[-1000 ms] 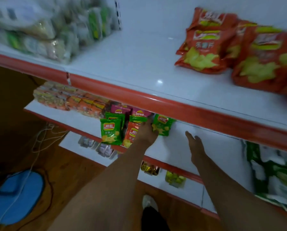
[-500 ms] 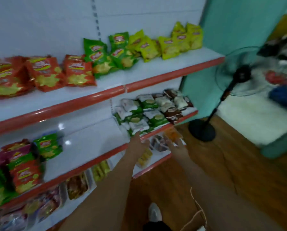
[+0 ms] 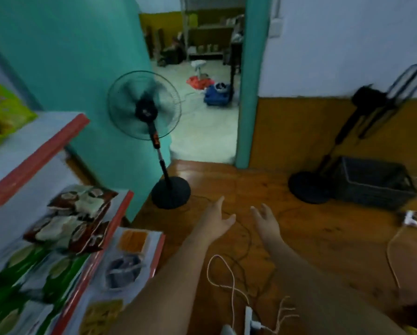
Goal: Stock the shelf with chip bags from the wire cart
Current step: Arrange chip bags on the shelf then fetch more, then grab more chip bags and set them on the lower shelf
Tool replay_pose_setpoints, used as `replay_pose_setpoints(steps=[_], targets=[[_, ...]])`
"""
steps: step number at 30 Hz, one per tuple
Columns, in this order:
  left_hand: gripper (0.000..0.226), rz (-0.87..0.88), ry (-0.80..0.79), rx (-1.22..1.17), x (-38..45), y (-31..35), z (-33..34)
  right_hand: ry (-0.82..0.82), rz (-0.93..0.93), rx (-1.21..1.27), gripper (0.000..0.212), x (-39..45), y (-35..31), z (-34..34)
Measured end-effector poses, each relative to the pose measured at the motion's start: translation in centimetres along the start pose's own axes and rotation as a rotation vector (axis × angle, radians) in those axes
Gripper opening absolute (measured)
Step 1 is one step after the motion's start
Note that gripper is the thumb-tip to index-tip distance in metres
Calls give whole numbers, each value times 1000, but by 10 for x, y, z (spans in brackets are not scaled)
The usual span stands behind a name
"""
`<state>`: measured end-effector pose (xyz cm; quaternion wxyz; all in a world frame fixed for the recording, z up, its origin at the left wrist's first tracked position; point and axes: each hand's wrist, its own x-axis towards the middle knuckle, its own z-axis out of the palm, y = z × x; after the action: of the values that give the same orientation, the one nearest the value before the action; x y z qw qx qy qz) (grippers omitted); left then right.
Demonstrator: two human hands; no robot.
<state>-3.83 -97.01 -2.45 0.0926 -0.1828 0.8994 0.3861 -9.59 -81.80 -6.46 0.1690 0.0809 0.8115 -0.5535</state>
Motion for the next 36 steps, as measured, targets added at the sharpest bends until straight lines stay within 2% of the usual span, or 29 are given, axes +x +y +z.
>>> replay_pose_setpoints(steps=[7,18,22,27,30,36], targets=[[78,191,-285,120,104,120,83,264,134,140,68,62,35,-113],[80,623,-731,356,178,272,257,895,392,272,63,84,103,-257],[77,776,-845,428,162,318,318,1086,463,235,63,57,130,-314],[76,937,-1041,503,109,356,392,1262,588,362,66,4,175,-361],[77,982,-1126,564,81,371,445,1303,670,444,70,-15,218,-387],[77,948,-1176,688,41,404,576,1306,750,523,58,-23,319,-461]])
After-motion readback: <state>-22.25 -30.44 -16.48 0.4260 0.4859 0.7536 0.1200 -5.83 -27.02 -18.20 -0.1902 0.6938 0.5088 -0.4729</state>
